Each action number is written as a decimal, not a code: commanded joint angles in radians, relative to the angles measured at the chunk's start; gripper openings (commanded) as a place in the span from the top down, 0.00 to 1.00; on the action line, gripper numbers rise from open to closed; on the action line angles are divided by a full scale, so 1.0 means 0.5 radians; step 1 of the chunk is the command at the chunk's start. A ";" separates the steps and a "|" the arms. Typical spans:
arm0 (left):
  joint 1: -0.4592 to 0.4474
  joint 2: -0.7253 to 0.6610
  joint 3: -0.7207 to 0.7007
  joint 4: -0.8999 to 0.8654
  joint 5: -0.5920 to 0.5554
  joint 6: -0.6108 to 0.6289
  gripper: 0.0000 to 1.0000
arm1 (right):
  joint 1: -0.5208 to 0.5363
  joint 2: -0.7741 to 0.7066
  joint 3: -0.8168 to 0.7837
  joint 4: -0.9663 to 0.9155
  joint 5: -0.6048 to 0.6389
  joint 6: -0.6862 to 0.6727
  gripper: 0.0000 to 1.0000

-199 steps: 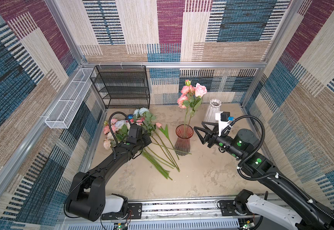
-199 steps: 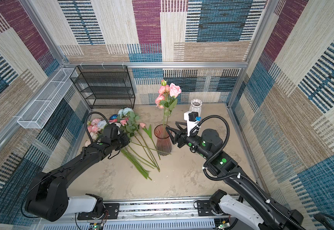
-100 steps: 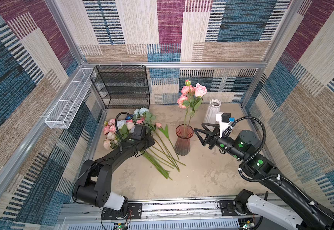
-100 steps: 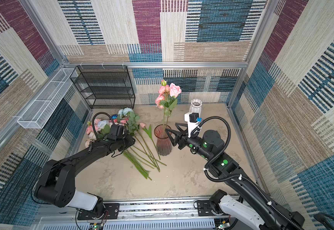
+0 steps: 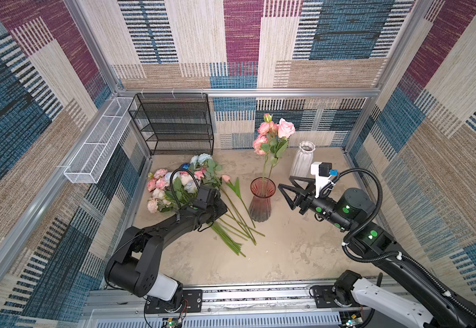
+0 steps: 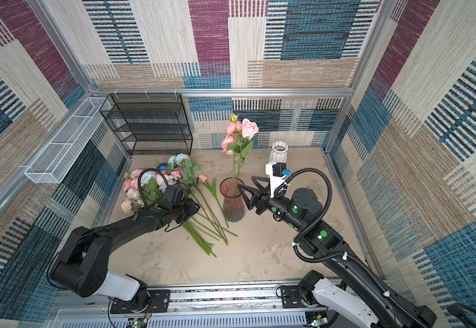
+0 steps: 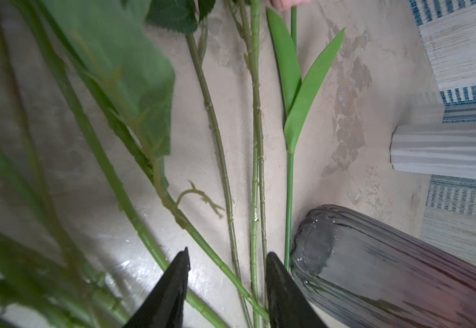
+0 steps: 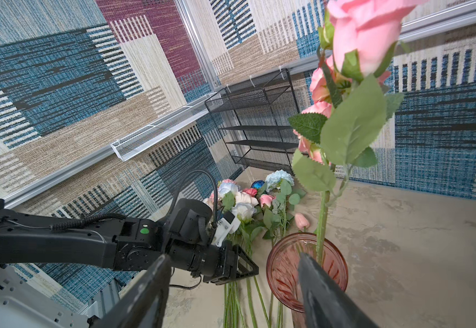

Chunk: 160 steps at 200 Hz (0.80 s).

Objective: Arrange flowers in a vase
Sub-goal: Pick up the flower from the flowers.

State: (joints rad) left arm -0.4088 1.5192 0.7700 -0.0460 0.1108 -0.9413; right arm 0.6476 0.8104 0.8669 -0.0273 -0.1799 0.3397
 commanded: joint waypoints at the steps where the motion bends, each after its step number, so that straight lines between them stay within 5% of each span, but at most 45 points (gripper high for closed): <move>1: -0.001 0.074 -0.021 0.253 0.015 -0.117 0.54 | -0.002 -0.027 0.003 0.006 0.036 0.014 0.27; 61: 0.014 0.289 -0.029 0.315 -0.010 -0.158 0.66 | 0.000 -0.059 0.007 -0.016 0.061 0.001 0.28; 89: 0.030 0.306 -0.036 0.319 -0.019 -0.176 0.85 | -0.001 -0.053 0.012 -0.014 0.066 -0.004 0.28; 160: 0.034 -0.124 -0.027 0.186 -0.074 -0.104 1.00 | -0.001 -0.043 0.027 -0.008 0.056 0.001 0.28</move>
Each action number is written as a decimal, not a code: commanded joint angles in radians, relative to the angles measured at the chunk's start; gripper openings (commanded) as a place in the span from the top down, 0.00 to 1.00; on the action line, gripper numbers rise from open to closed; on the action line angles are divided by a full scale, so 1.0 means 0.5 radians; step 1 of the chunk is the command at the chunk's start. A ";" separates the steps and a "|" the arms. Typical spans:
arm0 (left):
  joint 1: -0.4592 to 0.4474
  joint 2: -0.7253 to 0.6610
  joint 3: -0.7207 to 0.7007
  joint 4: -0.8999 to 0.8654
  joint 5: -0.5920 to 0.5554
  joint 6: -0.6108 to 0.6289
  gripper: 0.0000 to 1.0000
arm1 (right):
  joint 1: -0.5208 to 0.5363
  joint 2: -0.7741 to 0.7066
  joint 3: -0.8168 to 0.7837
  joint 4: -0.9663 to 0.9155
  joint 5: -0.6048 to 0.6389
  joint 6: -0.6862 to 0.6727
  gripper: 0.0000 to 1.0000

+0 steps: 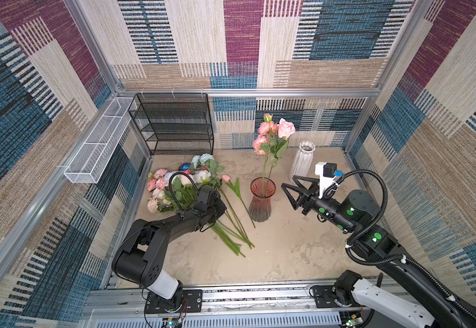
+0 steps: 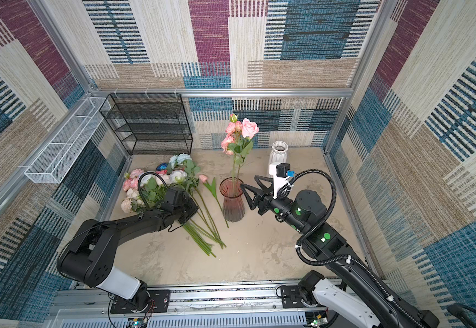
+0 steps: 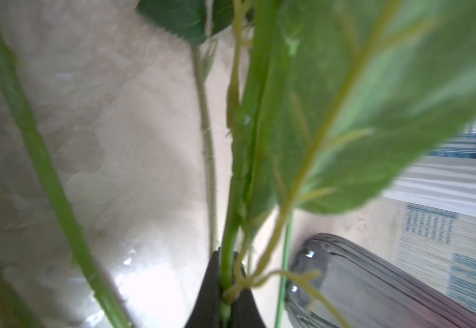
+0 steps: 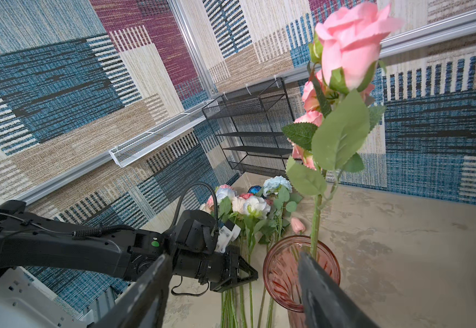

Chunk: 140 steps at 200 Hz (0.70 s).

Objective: Arrange flowers in a vase
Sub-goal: Pick up the flower from the flowers.

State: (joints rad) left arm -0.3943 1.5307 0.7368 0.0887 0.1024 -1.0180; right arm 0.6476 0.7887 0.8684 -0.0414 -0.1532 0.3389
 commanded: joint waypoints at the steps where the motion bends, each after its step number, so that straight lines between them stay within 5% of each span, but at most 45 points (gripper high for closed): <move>1: 0.004 -0.156 0.042 -0.091 -0.059 0.052 1.00 | -0.001 0.002 0.025 0.021 0.001 0.003 0.28; 77: -0.013 -0.950 0.472 -0.589 -0.161 0.550 1.00 | -0.001 -0.045 0.089 -0.040 0.023 -0.001 0.27; 140: -0.331 -0.807 1.198 -0.518 -0.334 1.272 1.00 | -0.001 -0.080 0.137 -0.067 0.043 -0.002 0.27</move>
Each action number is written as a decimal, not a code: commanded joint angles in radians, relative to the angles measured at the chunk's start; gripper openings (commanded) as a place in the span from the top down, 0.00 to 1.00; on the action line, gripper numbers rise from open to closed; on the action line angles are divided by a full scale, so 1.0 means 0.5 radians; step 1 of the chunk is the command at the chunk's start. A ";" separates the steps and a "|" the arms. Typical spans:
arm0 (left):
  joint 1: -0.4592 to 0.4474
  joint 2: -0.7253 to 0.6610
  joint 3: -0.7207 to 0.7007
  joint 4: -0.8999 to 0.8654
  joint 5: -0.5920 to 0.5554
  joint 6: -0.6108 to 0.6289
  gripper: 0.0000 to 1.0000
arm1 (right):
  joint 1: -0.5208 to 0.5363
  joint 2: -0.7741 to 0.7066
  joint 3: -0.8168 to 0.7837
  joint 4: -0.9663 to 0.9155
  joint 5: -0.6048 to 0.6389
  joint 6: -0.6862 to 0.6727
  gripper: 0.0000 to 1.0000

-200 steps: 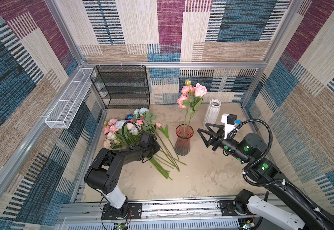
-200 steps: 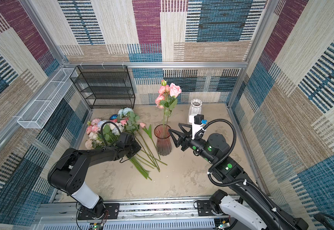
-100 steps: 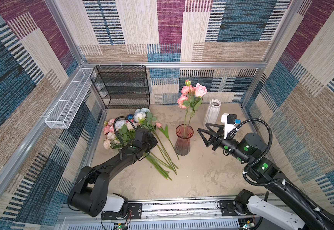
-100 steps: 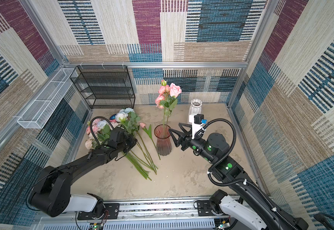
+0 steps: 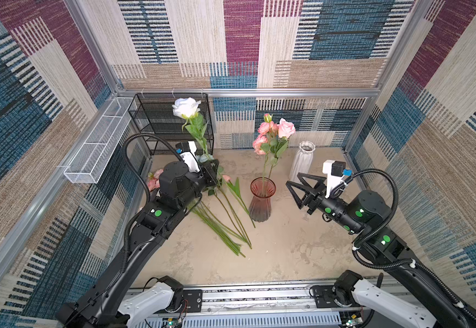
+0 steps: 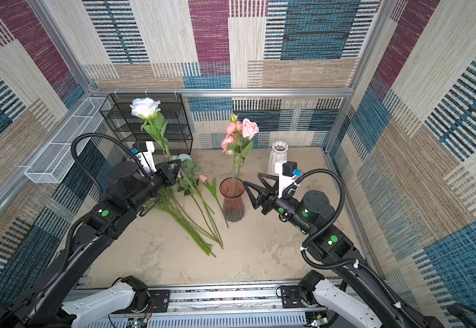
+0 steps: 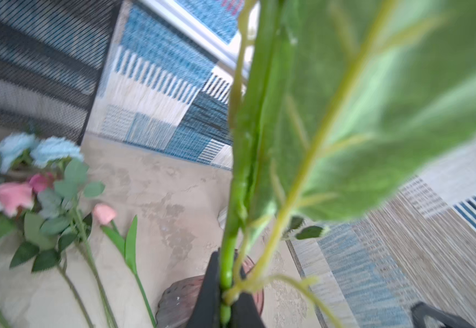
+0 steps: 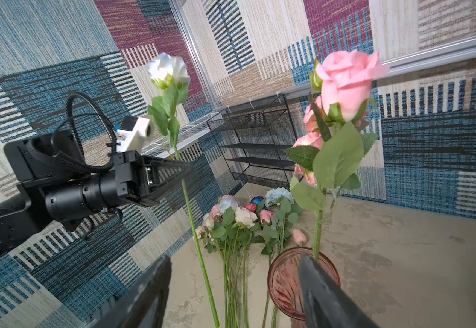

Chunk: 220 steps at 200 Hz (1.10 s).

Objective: Arrange flowers in a vase
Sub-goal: Pick up the flower from the flowers, then place the flower in the vase.

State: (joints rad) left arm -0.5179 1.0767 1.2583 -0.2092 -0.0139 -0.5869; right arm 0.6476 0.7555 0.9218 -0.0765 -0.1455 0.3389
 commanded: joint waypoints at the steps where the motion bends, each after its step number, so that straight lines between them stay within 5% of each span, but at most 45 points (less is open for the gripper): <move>1: -0.090 0.111 0.162 0.086 -0.103 0.421 1.00 | -0.001 -0.014 0.030 0.003 0.029 -0.003 0.27; 38: -0.223 0.391 0.349 0.441 -0.079 0.721 1.00 | -0.001 -0.015 0.055 -0.021 0.051 -0.001 0.28; 92: -0.236 0.681 0.466 0.770 0.027 0.790 1.00 | 0.000 -0.017 0.049 -0.019 0.043 0.019 0.28; 200: -0.334 0.816 0.009 0.755 0.144 0.570 1.00 | -0.001 -0.012 -0.003 0.008 0.045 0.008 0.27; 220: -0.339 0.794 -0.039 0.677 0.158 0.525 0.91 | -0.001 -0.016 -0.009 0.012 0.046 0.013 0.26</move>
State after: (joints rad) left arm -0.6853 1.4841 1.2575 0.1585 0.0570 -0.2745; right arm 0.6476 0.7506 0.9203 -0.0952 -0.1276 0.3393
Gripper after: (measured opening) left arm 0.066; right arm 0.735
